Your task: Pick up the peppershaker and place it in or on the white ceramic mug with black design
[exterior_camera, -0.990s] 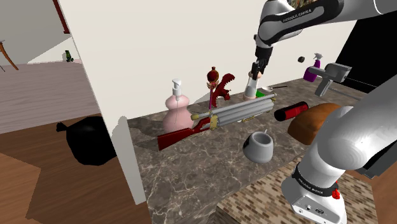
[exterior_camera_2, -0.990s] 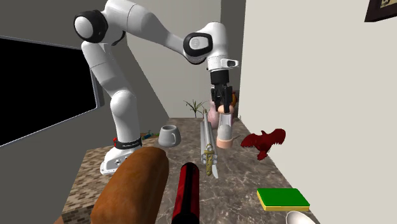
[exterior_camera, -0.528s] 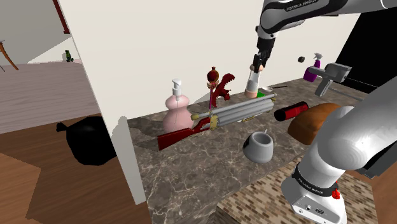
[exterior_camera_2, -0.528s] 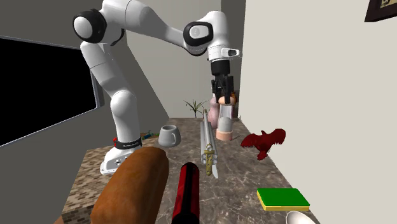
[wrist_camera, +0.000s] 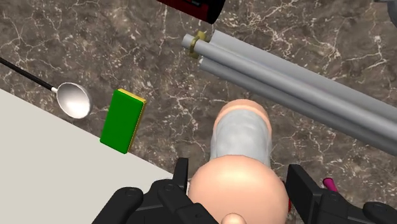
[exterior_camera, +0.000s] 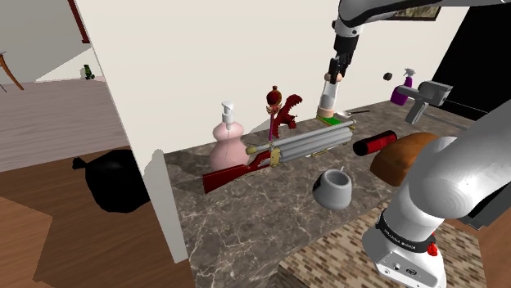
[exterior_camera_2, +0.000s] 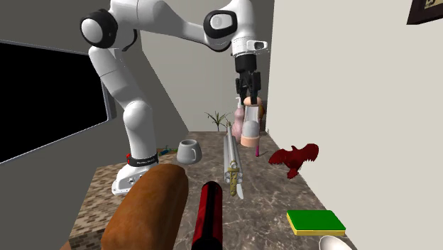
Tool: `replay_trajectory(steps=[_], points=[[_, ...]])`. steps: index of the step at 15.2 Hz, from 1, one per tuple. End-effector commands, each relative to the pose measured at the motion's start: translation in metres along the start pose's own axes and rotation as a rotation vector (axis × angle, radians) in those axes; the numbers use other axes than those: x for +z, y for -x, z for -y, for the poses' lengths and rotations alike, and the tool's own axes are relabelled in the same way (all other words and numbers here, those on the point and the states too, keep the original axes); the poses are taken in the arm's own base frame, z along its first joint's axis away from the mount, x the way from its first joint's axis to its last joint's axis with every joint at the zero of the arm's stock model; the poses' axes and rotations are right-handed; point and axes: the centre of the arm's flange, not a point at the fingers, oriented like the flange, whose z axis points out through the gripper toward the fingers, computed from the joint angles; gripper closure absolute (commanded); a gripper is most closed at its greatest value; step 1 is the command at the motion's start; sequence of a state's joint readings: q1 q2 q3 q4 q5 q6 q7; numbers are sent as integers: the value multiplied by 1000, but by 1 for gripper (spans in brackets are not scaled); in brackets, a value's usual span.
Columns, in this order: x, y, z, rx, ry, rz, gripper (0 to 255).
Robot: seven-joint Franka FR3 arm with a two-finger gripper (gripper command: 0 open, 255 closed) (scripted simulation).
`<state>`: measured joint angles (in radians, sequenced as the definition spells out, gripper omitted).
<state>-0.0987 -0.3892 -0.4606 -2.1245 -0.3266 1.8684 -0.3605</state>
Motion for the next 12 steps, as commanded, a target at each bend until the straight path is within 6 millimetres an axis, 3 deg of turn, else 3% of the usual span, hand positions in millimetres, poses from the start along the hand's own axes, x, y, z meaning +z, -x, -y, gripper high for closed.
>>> replay_trajectory(steps=[1,12], points=[[-8,7,9,0,0,0,255],[-61,92,113,0,0,0,255]])
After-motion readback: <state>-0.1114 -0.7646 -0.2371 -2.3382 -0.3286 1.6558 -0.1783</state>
